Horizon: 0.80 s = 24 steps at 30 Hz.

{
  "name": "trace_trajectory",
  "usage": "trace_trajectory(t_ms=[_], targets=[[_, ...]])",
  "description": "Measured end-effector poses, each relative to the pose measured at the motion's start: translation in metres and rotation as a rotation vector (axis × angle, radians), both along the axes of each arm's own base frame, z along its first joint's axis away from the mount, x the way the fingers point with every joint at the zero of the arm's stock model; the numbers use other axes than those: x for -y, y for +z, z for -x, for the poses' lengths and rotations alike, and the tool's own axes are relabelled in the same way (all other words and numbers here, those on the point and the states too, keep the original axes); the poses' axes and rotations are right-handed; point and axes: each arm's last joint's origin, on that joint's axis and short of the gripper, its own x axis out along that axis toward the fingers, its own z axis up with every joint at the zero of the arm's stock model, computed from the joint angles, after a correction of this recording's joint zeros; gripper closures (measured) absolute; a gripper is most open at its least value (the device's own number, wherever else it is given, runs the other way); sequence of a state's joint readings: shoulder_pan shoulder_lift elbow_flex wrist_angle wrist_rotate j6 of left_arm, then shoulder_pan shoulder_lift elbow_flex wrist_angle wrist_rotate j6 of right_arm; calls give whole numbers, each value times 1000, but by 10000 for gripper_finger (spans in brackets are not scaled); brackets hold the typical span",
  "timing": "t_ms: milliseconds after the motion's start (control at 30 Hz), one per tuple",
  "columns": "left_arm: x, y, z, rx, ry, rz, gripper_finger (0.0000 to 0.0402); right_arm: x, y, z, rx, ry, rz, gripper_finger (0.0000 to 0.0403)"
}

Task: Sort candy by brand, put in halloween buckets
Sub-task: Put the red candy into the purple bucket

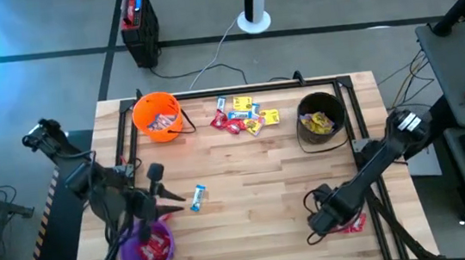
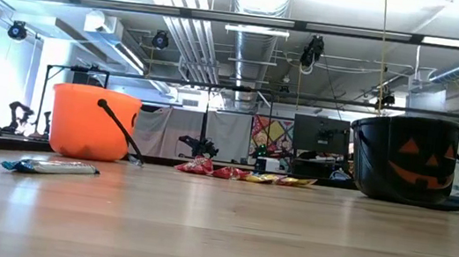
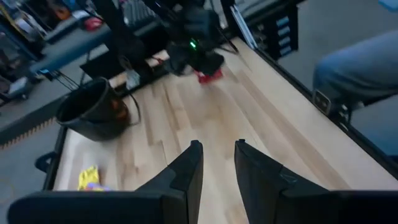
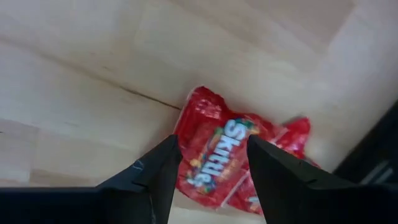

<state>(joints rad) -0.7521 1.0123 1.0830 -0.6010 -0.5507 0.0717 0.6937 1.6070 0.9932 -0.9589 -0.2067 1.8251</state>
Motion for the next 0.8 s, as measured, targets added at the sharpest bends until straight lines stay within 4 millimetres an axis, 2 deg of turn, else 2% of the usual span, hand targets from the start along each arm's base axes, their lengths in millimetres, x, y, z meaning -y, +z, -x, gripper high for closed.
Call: trace_trajectory(t_ms=[233,367,600,700,800], targets=[[-8,3,-4,55,16,-41,325,-6,-17,-7,6,29,-1,234],[-9,4,-8,74,13,-84,325,-7,-23,-9,-9,26,10,254],[-10,2,-16,82,-1,-164,325,-8,-25,-10,6,2,25,333],[-12,-1,-20,37,-107,-135,325,-8,-19,-11,43,8,38,377],[-15,-5,-27,-5,-164,-102,325,-10,-10,-15,113,23,52,390]])
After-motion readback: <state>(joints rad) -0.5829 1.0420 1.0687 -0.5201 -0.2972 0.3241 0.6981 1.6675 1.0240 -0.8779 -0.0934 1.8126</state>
